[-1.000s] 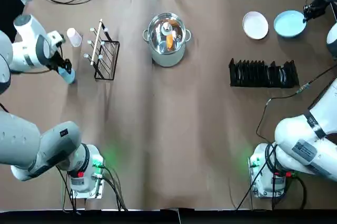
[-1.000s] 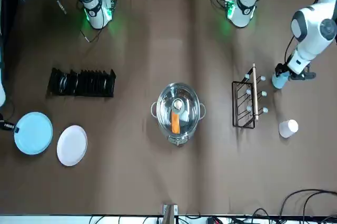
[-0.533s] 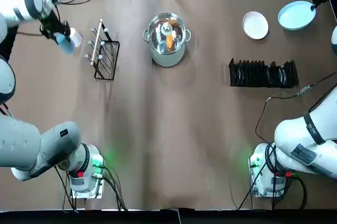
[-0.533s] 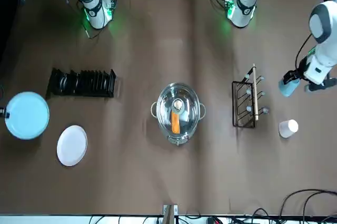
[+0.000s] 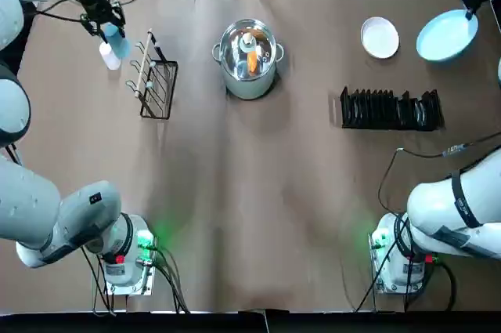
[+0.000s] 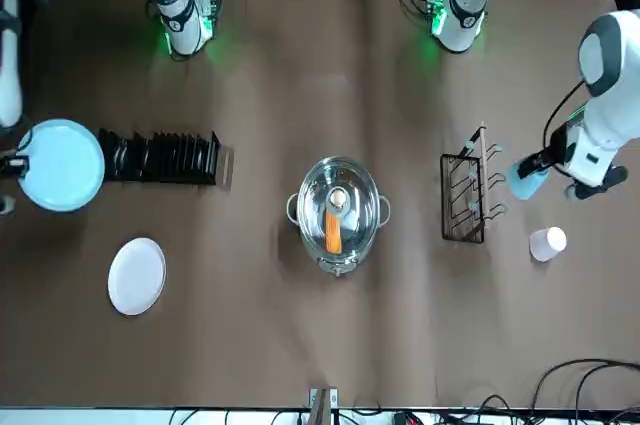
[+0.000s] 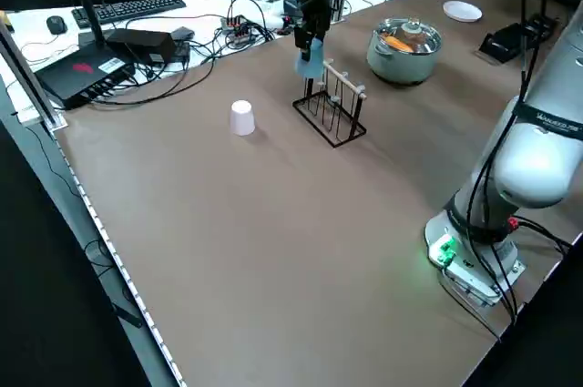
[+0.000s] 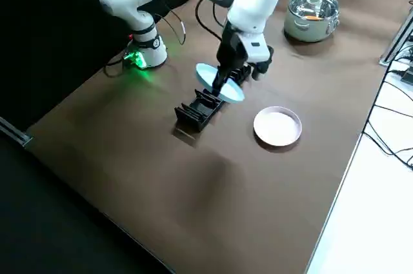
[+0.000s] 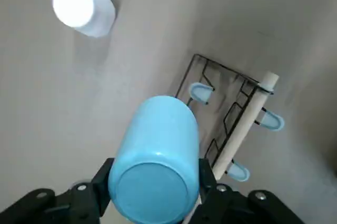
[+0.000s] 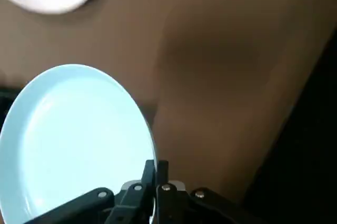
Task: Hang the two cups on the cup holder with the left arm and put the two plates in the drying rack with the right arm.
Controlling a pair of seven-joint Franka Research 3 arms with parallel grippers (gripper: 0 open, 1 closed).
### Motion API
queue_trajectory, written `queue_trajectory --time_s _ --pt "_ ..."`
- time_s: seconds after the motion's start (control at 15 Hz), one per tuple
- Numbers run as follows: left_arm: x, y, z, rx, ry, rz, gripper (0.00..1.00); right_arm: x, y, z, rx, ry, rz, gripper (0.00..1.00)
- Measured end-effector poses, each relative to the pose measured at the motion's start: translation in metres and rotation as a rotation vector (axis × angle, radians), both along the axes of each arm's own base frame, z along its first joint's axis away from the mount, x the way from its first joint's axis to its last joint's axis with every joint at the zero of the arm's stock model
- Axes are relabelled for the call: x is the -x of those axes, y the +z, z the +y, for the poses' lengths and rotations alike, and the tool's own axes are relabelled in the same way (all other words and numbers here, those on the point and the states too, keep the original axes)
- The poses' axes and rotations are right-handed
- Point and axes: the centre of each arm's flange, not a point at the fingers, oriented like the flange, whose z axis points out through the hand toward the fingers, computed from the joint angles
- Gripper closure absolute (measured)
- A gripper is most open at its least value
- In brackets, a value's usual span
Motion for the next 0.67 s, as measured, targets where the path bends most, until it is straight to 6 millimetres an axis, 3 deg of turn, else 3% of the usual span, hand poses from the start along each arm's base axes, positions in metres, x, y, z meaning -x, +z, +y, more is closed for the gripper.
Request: queue_trajectory --time_s 0.47,0.67 --pt "-0.013 -0.028 -0.006 0.011 0.071 0.045 0.33 0.041 -0.057 0.012 0.119 0.153 -0.016 0.96" --pt "-0.012 -0.033 -0.006 0.006 0.116 0.064 0.33 0.047 -0.080 0.032 0.218 0.168 -0.010 0.96"
